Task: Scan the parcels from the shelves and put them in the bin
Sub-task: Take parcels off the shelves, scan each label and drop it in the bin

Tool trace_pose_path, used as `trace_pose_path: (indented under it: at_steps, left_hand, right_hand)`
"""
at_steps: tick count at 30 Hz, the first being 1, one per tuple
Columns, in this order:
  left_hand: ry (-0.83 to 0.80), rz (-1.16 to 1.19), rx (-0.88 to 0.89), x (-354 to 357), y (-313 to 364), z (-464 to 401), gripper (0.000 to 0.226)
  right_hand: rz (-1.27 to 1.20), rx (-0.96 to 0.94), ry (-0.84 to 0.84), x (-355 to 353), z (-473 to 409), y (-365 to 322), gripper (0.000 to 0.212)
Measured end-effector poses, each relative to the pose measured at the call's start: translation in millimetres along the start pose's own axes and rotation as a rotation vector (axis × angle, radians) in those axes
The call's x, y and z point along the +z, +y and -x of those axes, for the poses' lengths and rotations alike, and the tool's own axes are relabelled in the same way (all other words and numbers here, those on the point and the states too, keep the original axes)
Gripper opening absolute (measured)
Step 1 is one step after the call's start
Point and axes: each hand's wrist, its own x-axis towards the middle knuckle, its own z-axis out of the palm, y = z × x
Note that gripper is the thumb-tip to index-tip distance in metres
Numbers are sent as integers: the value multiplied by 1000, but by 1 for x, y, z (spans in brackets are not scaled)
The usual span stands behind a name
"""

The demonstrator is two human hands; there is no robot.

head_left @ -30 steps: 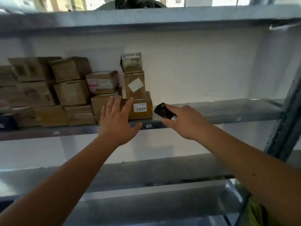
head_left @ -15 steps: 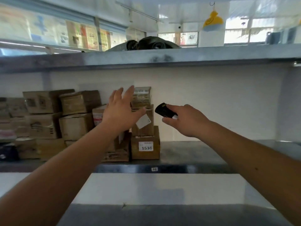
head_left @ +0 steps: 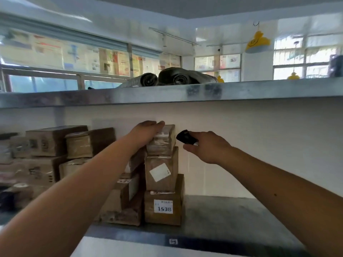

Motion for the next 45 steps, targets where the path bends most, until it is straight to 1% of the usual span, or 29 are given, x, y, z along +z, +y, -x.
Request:
trace_pose_path:
  at_steps: [2,3,6,10,13,15,17,21,27,32,37,39,42,45]
  left_hand:
    - [-49,42,-20,1,5,0,48]
    - [-62,93,-33,2,6,0,39]
    - [-69,246,-46,6,2,-5,52]
    - [-40,379,9,6,-4,-6,57]
    - [-10,458,49,4,-5,-6,72]
    - [-3,437,96,2,-4,-5,83]
    - [-9,372,151,0,-1,0,89]
    - [-57,310,219,-4,10,12,92]
    - [-134,234,314,0,20,36,95]
    - [-123,114,394,13,13,50,104]
    - [-119,146,440,35,-7,81,104]
    - [-141,170,467,45,-20,98,105]
    - [-203,235,443,57,-37,131,106]
    - [-209,237,413,67,-57,164,112]
  right_hand:
    - [-17,-10,-14,2,-8,2,69]
    - [-26,-16,-21,3,-10,3,69]
    - [-65,-25,-21,7,-16,7,70]
    - [-105,-41,-3,6,-18,13,70]
    - [-103,-47,32,-1,-19,16,70]
    - [-101,-59,45,-6,-16,15,69]
    - [-90,-73,52,-11,-10,15,69]
    - [-81,-89,74,-19,9,15,68]
    - [-67,-60,107,-32,50,11,67]
    - [-37,3,122,-41,89,7,65]
    - [-11,67,122,-36,140,-4,64]
    - [-15,103,111,-29,163,-9,63]
    - [-28,158,72,-17,198,-16,59]
    - [-33,212,7,-2,234,-22,59]
